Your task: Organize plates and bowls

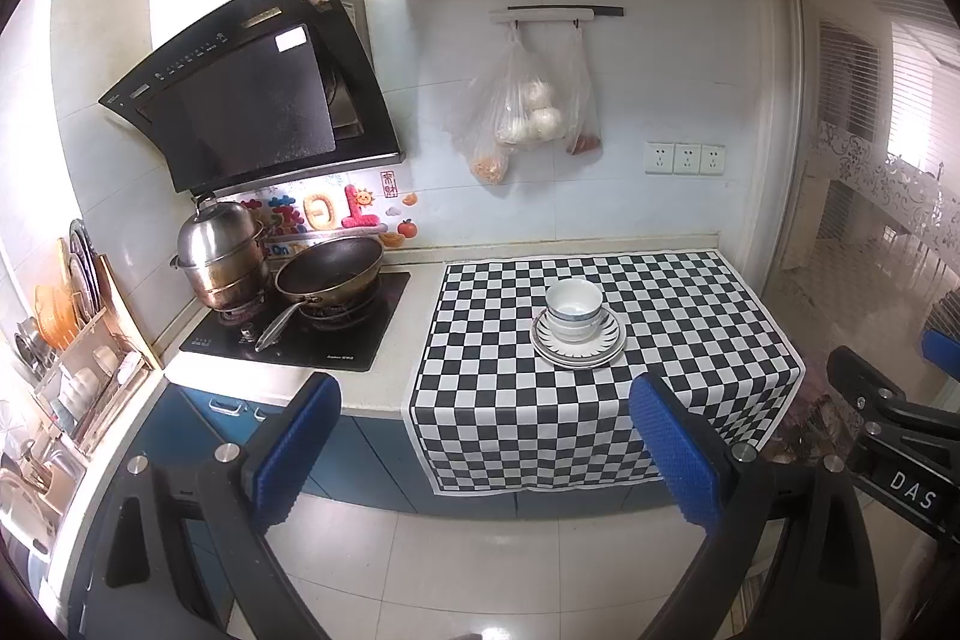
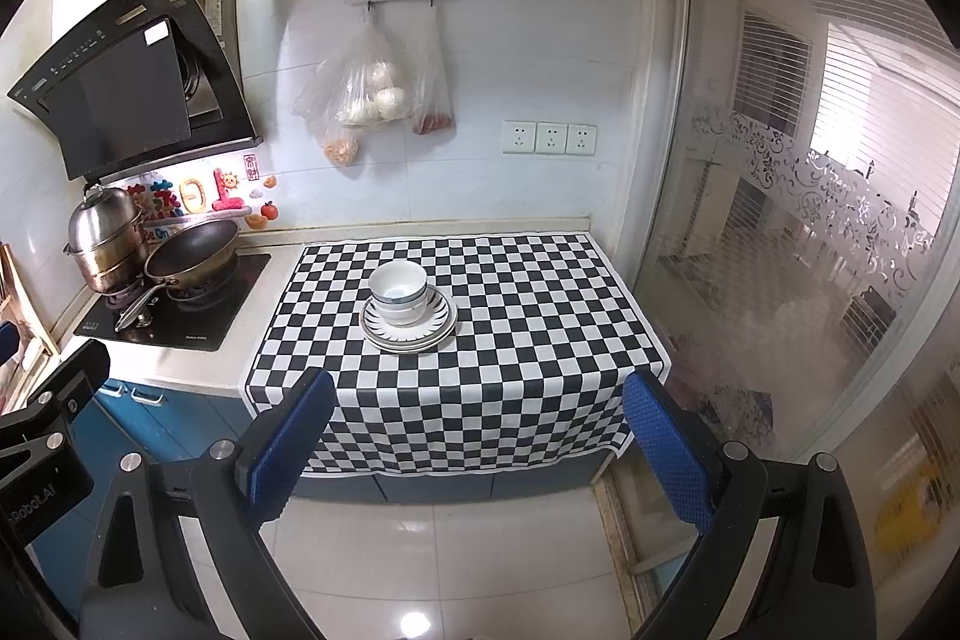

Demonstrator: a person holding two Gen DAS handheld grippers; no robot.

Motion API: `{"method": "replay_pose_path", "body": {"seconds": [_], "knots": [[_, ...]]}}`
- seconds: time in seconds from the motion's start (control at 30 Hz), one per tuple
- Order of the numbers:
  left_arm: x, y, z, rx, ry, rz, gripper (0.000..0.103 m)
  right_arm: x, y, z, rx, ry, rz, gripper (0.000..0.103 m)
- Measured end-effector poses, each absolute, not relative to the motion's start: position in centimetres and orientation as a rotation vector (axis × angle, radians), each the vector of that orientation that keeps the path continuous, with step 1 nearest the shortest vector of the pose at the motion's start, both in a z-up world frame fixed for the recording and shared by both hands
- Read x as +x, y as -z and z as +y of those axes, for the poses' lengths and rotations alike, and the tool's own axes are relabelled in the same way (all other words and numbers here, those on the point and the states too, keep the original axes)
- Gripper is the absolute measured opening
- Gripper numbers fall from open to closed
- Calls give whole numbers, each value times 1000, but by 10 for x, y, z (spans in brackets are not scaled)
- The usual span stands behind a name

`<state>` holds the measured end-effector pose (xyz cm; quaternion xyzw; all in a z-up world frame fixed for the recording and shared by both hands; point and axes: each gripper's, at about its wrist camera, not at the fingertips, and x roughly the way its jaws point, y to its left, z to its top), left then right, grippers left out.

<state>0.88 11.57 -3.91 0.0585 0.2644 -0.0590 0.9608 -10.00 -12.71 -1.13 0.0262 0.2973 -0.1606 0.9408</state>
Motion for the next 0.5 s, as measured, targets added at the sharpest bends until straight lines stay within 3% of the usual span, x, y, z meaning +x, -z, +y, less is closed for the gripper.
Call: {"method": "replay_pose_path", "body": {"seconds": [0.5], "knots": [[9, 38, 121, 109, 117, 538, 99, -104, 9, -119, 52, 323, 600, 99]]}}
